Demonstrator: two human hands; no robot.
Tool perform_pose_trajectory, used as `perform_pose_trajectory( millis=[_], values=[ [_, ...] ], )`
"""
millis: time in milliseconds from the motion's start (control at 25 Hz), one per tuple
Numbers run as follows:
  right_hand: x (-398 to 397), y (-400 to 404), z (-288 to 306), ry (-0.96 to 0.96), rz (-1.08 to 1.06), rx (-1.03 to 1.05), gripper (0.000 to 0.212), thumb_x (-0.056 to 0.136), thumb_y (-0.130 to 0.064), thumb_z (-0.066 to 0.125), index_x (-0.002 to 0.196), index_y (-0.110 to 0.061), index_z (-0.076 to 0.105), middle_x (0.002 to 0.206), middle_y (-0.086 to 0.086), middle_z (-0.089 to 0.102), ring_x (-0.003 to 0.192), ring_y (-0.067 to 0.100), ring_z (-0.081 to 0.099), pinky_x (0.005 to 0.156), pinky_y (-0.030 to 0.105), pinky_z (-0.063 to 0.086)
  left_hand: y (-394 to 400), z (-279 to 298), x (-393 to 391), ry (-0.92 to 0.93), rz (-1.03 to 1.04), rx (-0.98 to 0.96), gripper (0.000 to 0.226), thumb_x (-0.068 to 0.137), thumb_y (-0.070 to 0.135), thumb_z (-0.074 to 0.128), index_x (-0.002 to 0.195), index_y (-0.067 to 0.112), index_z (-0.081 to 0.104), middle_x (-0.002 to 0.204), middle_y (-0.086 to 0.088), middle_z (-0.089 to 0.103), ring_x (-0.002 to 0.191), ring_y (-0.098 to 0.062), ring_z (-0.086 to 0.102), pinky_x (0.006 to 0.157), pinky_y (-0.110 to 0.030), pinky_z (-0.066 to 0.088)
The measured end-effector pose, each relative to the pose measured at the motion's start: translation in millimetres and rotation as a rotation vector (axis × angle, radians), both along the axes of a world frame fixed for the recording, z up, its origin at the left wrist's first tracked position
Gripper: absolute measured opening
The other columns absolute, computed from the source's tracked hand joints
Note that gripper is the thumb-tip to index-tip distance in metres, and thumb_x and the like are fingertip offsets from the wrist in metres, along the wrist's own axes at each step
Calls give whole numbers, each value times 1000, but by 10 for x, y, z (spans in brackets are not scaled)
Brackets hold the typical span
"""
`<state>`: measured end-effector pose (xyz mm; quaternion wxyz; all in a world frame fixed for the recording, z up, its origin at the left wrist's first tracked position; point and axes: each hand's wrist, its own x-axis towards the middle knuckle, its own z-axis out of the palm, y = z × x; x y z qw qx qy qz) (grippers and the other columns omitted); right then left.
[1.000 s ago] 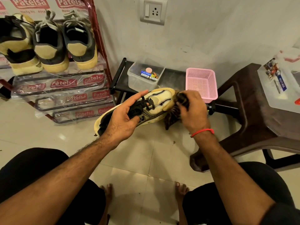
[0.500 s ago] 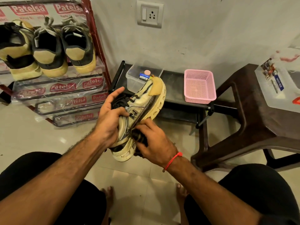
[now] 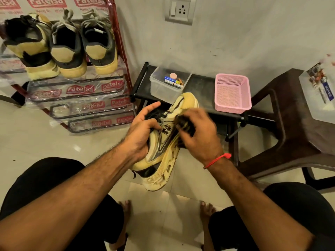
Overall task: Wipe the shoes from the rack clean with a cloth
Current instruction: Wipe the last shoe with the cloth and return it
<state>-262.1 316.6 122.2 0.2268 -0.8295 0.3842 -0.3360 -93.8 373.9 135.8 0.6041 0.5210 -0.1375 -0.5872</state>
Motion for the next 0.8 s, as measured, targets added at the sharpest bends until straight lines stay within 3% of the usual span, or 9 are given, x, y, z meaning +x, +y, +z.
perform_pose_trajectory(
  millis=[160, 400, 600, 720, 800],
  values=[
    [175, 378, -12, 74, 273, 8, 35, 82, -11, 74, 116, -9, 64, 119, 5, 57, 109, 15, 56, 102, 24, 47, -5, -14, 78, -55, 3, 3, 67, 87, -17, 41, 135, 24, 63, 107, -16, 75, 85, -22, 73, 66, -33, 61],
    [-60, -185, 131, -15, -129, -2, 25, 87, -9, 70, 111, -10, 65, 111, 5, 57, 102, 11, 52, 94, 30, 49, 13, -1, -49, -38, -131, -25, 72, 85, -19, 40, 134, 28, 63, 116, -24, 71, 91, -33, 68, 75, -44, 62],
    [184, 428, 21, 41, 253, 95, 32, 84, -12, 72, 115, -11, 65, 113, 3, 59, 106, 11, 55, 99, 19, 45, -11, -53, 41, -122, -69, 10, 63, 89, -12, 43, 130, 29, 67, 101, -10, 76, 92, -24, 67, 81, -40, 58],
    [173, 263, 20, -111, 90, 163, 24, 88, -18, 71, 112, -14, 66, 107, -1, 60, 101, 7, 56, 93, 19, 47, -36, -8, 72, -95, -86, 15, 59, 92, -13, 46, 132, 26, 66, 96, -9, 77, 84, -19, 72, 72, -33, 61],
    [170, 173, -36, -196, -58, 320, 23, 89, -21, 71, 111, -17, 65, 108, -3, 60, 101, 9, 59, 93, 29, 51, -53, 28, 53, -113, -73, 30, 59, 92, -16, 49, 132, 23, 65, 106, -14, 76, 88, -22, 74, 72, -33, 62]
  ],
)
